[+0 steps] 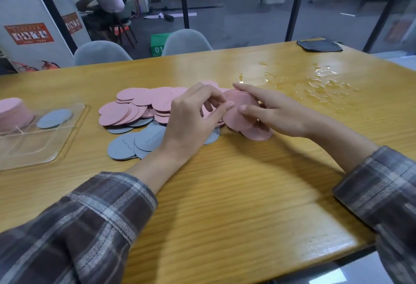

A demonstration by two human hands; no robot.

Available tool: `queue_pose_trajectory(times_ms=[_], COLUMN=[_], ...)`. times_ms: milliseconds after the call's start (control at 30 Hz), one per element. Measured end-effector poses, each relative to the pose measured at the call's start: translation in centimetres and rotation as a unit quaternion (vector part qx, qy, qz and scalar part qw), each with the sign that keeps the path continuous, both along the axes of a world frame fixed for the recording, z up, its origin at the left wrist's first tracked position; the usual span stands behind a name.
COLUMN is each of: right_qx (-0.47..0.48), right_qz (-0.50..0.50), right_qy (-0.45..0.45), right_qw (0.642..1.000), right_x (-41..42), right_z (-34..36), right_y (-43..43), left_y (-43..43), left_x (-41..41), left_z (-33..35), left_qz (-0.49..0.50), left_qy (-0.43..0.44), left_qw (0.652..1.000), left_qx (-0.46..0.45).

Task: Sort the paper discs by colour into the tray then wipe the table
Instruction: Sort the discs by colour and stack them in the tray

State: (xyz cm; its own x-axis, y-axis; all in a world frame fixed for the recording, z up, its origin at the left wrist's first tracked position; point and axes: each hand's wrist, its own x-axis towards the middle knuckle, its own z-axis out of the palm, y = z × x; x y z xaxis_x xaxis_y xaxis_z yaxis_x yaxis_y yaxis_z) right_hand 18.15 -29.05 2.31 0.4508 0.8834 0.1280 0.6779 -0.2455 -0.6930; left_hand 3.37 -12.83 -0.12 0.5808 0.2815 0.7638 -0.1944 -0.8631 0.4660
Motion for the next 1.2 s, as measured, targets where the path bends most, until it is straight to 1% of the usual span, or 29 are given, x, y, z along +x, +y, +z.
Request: queue_pose_trajectory(times_ms=[100, 233, 300, 333, 467, 567, 700, 833, 967, 1067, 1200], right_qx=[0.013, 0.024, 0.023, 0.022, 0.031, 0.032, 0.017, -0.006, -0.039, -0.033, 0.003], right_qz=[-0.03, -0.062, -0.066, -0.066, -0.065, -0.057, -0.039, -0.029, -0.012, -0.018, -0.008], right_qy=[-0.018, -0.02, -0.03, -0.035, -0.025, -0.019, -0.04, -0.084, -0.125, -0.098, 0.009], right_qw=[0.999, 0.998, 0.997, 0.997, 0.997, 0.998, 0.998, 0.996, 0.991, 0.995, 1.0], right_x=[0.8, 1.5, 1.6, 1.6, 1.5, 1.3, 1.1, 1.0, 0.8, 1.0, 0.8], right_z=[0.2, 0.1, 0.0, -0.1, 0.0, 0.0, 0.0, 0.0, -0.1, -0.2, -0.5], right_y=[-0.1, -0.1, 0.0, 0.1, 0.1, -0.1, -0.1, -0.1, 0.2, 0.3, 0.2], left_y=[-0.1, 0.0, 0.0, -0.1, -0.3, -0.4, -0.6, -0.6, 0.0, 0.4, 0.4], left_x=[0.2, 0.5, 0.5, 0.5, -0.1, -0.6, -1.1, -1.3, -1.5, -1.4, -0.6], left_z=[-0.6, -1.8, -1.9, -1.7, -1.1, -1.2, -1.0, -0.6, 0.0, 0.4, 0.3], left_qz=[-0.042, -0.111, -0.126, -0.124, -0.111, -0.115, -0.084, -0.086, -0.11, -0.087, -0.047], left_qy=[0.06, 0.196, 0.236, 0.241, 0.211, 0.22, 0.227, 0.232, 0.228, 0.193, 0.138], left_qw=[0.997, 0.969, 0.957, 0.956, 0.969, 0.967, 0.97, 0.968, 0.956, 0.958, 0.973], left_qx=[0.031, 0.096, 0.112, 0.111, 0.071, 0.056, 0.018, -0.048, -0.151, -0.193, -0.18])
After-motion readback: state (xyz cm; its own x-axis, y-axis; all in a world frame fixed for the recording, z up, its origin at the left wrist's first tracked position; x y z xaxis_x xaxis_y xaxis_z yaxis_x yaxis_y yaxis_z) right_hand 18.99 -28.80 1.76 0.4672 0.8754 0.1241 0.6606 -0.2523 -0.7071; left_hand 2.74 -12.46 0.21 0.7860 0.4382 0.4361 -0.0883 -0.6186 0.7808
